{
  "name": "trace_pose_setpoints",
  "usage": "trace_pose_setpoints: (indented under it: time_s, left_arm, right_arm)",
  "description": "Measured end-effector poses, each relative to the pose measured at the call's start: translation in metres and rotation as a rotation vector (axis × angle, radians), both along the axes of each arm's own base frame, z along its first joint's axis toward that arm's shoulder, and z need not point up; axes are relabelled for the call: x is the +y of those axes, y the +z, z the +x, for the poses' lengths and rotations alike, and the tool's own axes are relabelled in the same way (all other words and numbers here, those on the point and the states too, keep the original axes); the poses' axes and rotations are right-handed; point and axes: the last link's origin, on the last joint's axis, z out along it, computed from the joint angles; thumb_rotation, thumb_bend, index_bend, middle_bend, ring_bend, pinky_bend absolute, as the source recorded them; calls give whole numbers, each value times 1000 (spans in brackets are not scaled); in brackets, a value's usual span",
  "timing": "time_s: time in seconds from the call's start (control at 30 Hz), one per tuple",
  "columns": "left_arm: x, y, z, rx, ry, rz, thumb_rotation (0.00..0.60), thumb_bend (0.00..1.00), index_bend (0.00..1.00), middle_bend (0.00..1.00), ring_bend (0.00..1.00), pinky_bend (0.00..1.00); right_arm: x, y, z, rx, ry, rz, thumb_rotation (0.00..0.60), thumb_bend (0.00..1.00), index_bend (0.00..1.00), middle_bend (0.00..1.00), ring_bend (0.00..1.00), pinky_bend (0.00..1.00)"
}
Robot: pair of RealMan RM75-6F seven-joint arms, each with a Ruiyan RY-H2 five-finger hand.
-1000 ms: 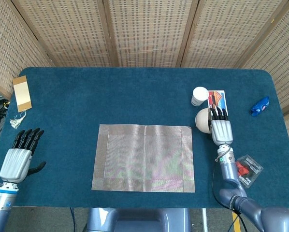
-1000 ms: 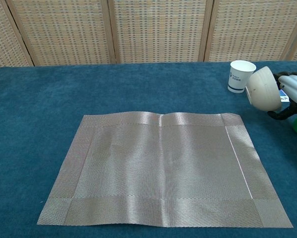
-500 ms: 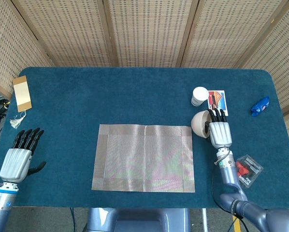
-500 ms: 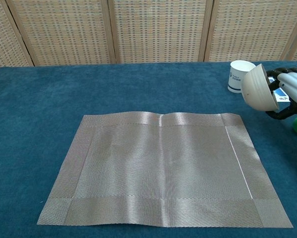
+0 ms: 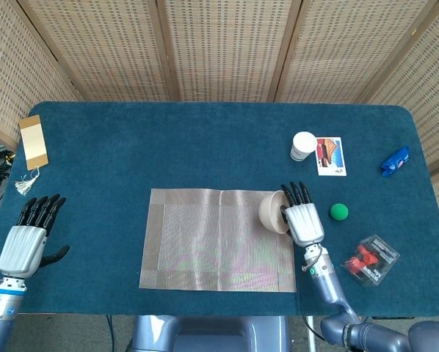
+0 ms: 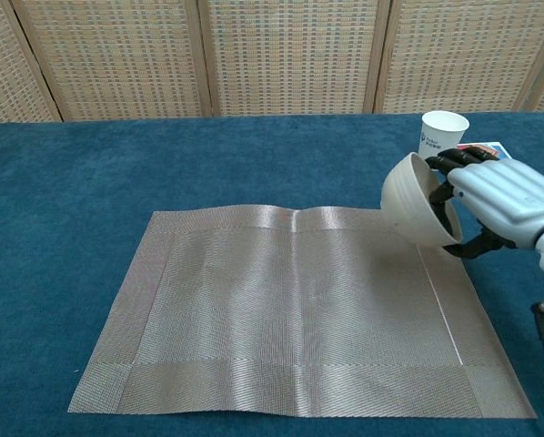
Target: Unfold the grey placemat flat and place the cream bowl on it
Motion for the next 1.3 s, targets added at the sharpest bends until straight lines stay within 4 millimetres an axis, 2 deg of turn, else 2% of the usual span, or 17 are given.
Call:
trace_pose_setpoints:
  time_s: [0.27,0.63,0.9,1.03,1.3]
  left_arm:
    - [1,1,-1,-10,4,0,600,203,0,0,0,0]
    - [2,0,-4,-22,14,-18,600,203,0,0,0,0]
    - [2,-1,-4,-19,13,-20,600,203,0,0,0,0]
    - [2,-1,-4,-15,13,-19,600,203,0,0,0,0]
    - [1,-1,-3,-11,12,-18,600,203,0,0,0,0]
  right_arm:
    - [17,-23,26,44,55,46,600,524,708,201,0,96]
    - [27,-54,44,84,68,103,600,502,686,190,0,102]
    - [27,-51,44,74,68,109,600,323,467,69,0,80]
    - [27,-45,45,70,73,93,600,279,358,14,0,70]
    - [25,-20,46,63,70,39,600,263,300,0,0,70]
